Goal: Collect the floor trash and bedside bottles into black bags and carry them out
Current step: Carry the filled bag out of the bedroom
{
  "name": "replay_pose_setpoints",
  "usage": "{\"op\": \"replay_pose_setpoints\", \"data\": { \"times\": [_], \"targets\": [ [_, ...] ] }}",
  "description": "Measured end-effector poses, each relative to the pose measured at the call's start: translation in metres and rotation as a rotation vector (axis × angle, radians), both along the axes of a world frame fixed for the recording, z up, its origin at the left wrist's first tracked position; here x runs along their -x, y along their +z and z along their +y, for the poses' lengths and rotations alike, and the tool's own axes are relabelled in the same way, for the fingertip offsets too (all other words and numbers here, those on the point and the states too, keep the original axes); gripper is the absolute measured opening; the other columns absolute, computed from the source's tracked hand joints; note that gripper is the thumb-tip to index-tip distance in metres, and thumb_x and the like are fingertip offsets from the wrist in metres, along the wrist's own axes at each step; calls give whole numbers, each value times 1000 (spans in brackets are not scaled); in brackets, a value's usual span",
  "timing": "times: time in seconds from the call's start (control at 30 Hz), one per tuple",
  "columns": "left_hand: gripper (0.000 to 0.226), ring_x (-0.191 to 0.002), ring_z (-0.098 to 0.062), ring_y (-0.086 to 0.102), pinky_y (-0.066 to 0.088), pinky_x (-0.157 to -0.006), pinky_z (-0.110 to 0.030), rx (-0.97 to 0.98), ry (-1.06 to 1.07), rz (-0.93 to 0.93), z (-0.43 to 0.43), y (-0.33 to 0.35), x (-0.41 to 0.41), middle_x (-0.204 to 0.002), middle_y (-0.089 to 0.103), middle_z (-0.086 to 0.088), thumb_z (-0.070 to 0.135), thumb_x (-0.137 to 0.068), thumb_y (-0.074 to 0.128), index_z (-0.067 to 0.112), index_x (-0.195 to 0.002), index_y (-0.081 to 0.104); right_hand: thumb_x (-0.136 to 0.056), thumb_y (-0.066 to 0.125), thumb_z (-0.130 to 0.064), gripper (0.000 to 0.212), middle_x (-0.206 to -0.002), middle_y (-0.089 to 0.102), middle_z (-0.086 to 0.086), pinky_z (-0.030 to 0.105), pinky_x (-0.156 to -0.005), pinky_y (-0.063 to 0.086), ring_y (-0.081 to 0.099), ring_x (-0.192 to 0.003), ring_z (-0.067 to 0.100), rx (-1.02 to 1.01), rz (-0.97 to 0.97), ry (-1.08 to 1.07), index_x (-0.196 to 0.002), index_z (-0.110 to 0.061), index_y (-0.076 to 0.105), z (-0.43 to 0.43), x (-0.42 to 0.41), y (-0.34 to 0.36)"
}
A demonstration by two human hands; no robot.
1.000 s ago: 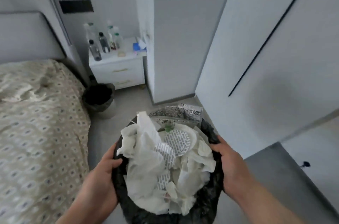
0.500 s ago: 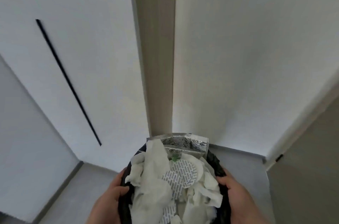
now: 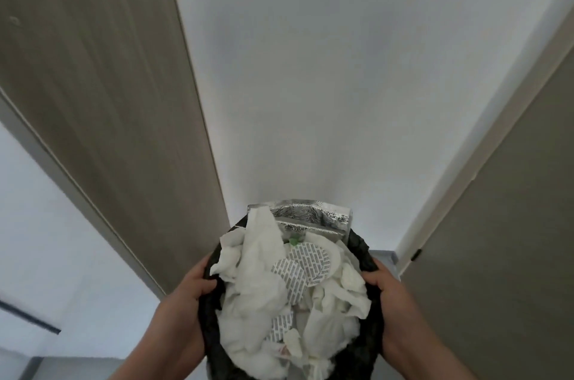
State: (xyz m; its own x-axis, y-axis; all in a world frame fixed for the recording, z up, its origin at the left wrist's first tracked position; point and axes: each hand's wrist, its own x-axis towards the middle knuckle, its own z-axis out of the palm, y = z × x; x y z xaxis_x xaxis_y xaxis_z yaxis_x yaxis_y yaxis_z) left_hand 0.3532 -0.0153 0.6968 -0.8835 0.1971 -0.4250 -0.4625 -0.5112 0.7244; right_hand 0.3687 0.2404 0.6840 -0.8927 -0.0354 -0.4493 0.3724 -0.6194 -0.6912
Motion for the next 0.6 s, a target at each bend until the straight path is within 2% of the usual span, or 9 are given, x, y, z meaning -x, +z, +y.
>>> {"op": "replay_pose_setpoints", "data": {
  "times": [0.07, 0.17, 0.27, 0.37, 0.43, 0.5, 0.6],
  "targets": [
    [56, -99, -35, 66, 56, -79, -44, 37, 10, -31, 3, -5, 37, -111, 69, -16, -7, -84, 28, 20, -121, 61, -80, 44, -1, 45, -109, 71, 18, 40, -75, 56, 68, -85, 34, -33, -42, -31, -115, -14, 69, 0, 30, -2],
    [53, -75, -25, 71, 59, -60, -34, 55, -49, -21, 5, -11, 93, -100, 73, -13, -7, -85, 28, 21, -115, 63, -80, 48, -6, 41, -92, 73, 18, 35, -59, 54, 61, -66, 32, -98, -126, -95, -114, -14, 69, 0, 72, -3],
    [53, -81, -25, 72, 60, -64, -37, 49, -100, -6, 10, -12, 145, -104, 72, -12, -7, -85, 27, 20, -114, 63, -82, 47, -4, 37, -87, 72, 16, 29, -45, 53, 63, -55, 27, -123, -147, -151, -112, -13, 69, 3, 110, 3],
    [56, -89, -26, 71, 59, -72, -39, 48, -120, 9, 21, -11, 185, -112, 69, -14, -8, -83, 27, 19, -118, 63, -83, 45, -4, 36, -76, 71, 13, 26, -40, 50, 64, -47, 22, -143, -146, -175, -111, -9, 67, 12, 140, 8],
    [56, -89, -26, 71, 60, -70, -37, 52, -138, 16, 31, -12, 207, -111, 70, -14, -7, -84, 27, 19, -118, 63, -83, 44, -4, 36, -69, 70, 11, 25, -39, 49, 64, -46, 20, -160, -146, -185, -111, -8, 67, 22, 157, 7],
    [54, -85, -25, 72, 59, -66, -36, 74, -139, 5, 42, -17, 225, -105, 73, -11, -7, -86, 26, 22, -112, 64, -83, 43, -4, 38, -68, 70, 10, 26, -43, 49, 64, -48, 21, -187, -148, -181, -113, -7, 66, 34, 173, 4],
    [57, -91, -27, 70, 55, -71, -38, 133, -124, -13, 58, -27, 251, -108, 71, -12, -8, -85, 27, 22, -118, 62, -83, 43, -3, 36, -69, 70, 12, 28, -47, 50, 64, -51, 23, -229, -160, -146, -111, -8, 66, 54, 201, -6]
  ]
}}
